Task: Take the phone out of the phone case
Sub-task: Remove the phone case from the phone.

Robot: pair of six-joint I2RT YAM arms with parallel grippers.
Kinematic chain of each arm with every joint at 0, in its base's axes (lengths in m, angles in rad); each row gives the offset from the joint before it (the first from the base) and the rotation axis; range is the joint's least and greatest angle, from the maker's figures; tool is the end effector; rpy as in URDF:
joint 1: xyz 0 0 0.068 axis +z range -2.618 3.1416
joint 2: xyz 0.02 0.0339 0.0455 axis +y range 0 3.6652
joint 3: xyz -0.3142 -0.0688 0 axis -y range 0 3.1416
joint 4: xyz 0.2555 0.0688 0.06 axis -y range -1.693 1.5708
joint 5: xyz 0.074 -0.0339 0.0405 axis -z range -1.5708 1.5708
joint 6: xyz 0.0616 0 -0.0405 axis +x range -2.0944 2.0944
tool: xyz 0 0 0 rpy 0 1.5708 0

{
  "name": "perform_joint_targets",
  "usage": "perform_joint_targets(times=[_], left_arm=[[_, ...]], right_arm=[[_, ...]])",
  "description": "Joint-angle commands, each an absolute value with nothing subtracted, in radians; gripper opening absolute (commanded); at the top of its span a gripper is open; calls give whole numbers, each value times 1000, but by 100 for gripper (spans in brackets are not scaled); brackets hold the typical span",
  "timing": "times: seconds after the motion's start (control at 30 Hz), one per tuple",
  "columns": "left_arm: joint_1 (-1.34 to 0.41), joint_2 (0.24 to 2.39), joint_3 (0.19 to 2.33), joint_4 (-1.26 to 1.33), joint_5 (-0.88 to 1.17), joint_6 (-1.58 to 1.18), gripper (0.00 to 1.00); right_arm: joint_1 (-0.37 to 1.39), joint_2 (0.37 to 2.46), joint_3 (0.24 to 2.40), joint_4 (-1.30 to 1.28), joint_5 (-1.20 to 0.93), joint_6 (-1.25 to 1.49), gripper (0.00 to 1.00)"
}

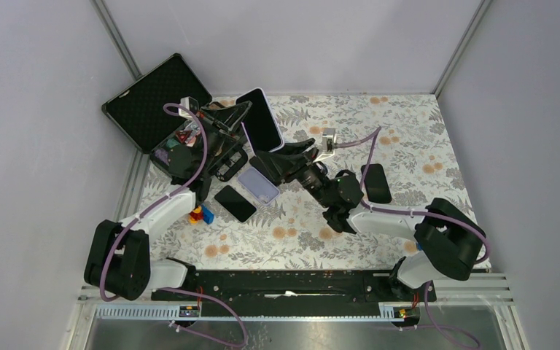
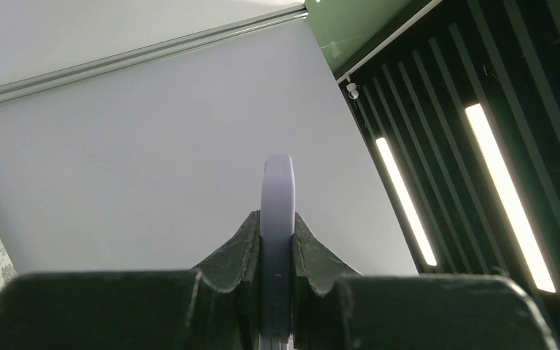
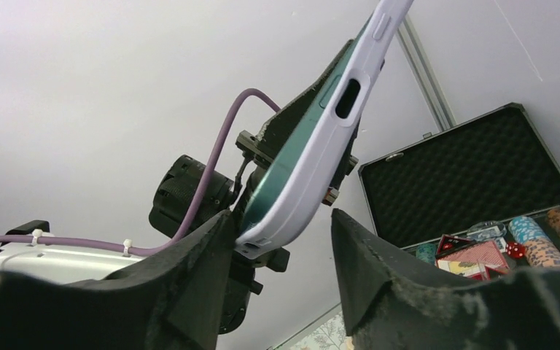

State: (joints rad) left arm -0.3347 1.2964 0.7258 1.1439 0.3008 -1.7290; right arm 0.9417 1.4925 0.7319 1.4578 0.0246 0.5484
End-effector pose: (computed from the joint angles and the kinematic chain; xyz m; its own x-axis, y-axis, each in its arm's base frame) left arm 0.2716 -0.1138 0.4005 -0.6227 -0.7820 -0.0263 0.4194 -0.3052 -0.8549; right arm 0.1929 0.2626 0.3811 -0.0932 0.7576 -0.6460 -0.8773 0.2443 0.4131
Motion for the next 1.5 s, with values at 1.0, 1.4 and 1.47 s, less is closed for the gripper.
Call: perform_joint_targets(times=[1.0,1.4,1.47], left_arm=[[-340,1172,791,963,384,-1930,0],[-341,1173,779,950,399,-1991,0],[-341,1173,777,932,407,-2000,0]], right_arm=[[939,1559,683,1382,104,278,13],[927,1605,652,1368,141,266,15],[921,1614,640,1362,157,242,16]])
